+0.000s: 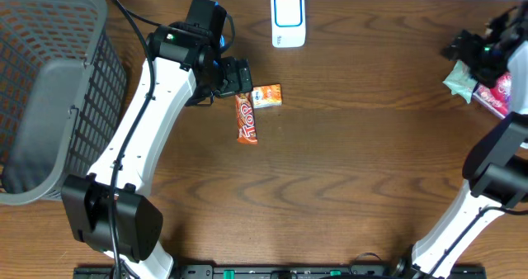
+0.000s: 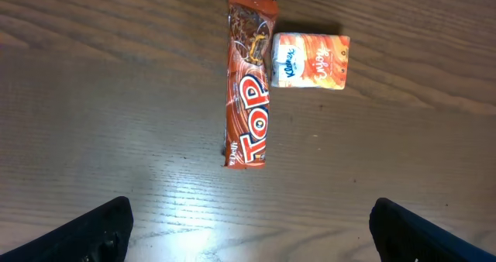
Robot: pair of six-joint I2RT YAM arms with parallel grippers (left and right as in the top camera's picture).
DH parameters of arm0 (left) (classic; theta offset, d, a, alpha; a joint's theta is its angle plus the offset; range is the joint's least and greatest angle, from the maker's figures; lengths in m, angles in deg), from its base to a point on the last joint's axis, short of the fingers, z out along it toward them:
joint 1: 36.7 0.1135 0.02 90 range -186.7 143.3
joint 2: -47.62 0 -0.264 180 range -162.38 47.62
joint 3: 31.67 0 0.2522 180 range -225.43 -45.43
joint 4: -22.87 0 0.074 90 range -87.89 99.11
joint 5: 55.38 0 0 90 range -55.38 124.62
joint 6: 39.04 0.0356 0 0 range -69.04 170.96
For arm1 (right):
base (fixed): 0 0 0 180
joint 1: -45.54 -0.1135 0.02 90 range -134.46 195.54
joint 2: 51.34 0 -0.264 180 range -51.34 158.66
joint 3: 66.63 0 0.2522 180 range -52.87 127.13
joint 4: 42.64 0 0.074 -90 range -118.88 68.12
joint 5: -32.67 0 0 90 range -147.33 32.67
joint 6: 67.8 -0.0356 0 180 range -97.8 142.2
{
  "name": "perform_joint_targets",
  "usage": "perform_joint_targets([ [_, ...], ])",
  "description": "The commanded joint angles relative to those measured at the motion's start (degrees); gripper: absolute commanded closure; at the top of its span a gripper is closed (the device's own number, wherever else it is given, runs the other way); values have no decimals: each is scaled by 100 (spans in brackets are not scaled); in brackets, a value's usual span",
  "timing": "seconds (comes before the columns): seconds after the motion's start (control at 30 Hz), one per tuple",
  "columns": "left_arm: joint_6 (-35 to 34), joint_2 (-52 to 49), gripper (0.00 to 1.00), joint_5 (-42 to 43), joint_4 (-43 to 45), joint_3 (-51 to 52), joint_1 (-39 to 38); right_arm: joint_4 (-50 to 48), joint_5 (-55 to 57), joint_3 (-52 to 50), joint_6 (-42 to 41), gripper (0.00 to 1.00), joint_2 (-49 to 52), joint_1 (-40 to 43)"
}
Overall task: Scan the item barcode
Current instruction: 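Place the green pack beside the purple-red pack at the right edge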
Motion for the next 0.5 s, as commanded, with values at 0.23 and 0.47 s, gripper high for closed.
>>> perform_joint_targets([
  [0.23,96,-44,2,-74,-13,39,9,957,-1867,28,601,7,61,-1473],
  [0.47,96,-44,2,-74,-13,39,9,660,-953,-57,664,8,85,-2839],
])
